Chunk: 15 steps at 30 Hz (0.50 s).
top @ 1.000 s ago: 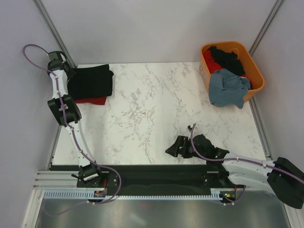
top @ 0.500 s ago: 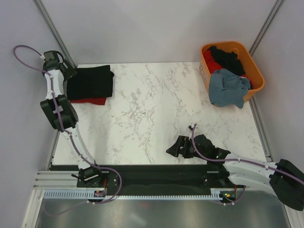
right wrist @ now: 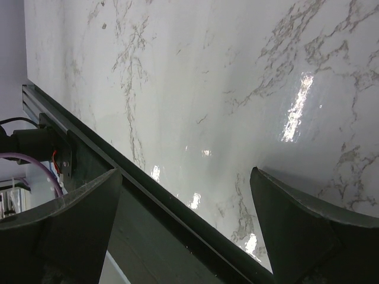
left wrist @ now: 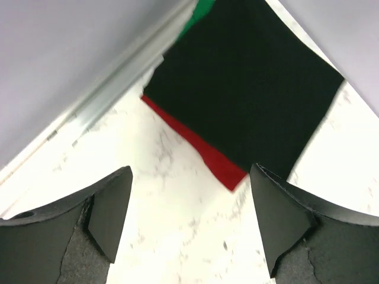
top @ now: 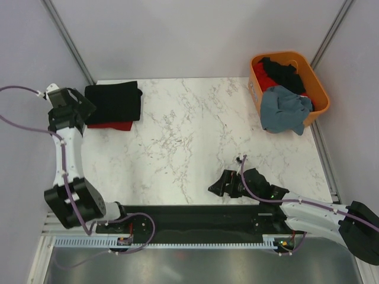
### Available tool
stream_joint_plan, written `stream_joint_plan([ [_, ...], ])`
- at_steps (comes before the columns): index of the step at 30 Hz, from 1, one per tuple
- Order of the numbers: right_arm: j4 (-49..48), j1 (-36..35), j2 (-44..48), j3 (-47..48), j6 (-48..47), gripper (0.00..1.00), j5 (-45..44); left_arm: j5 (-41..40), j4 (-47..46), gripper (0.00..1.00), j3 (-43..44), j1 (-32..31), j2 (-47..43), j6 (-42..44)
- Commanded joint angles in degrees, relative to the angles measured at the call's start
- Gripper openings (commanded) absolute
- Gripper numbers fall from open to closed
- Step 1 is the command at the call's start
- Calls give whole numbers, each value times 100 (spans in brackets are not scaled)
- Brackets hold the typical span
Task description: Fold and stack the t-shirts
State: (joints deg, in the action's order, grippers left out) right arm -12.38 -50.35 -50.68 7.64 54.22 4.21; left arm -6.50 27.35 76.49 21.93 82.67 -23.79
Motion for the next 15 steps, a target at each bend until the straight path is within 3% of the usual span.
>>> stream_joint_plan([
  [1,-63,25,31,18,-95,97,19,394,-652,87,-958,-268,-1397,-468],
  [7,16,25,31,1,-43,97,45,1747,-285,86,-1979,-523,-3440,-426],
  [10,113,25,58,10,1,97,-16,1976,426,86,-1980,-997,-3995,-49],
  [15,315,16,67,62,80,97,-218,2487,1079,86,-2278,-1024,-4601,217],
])
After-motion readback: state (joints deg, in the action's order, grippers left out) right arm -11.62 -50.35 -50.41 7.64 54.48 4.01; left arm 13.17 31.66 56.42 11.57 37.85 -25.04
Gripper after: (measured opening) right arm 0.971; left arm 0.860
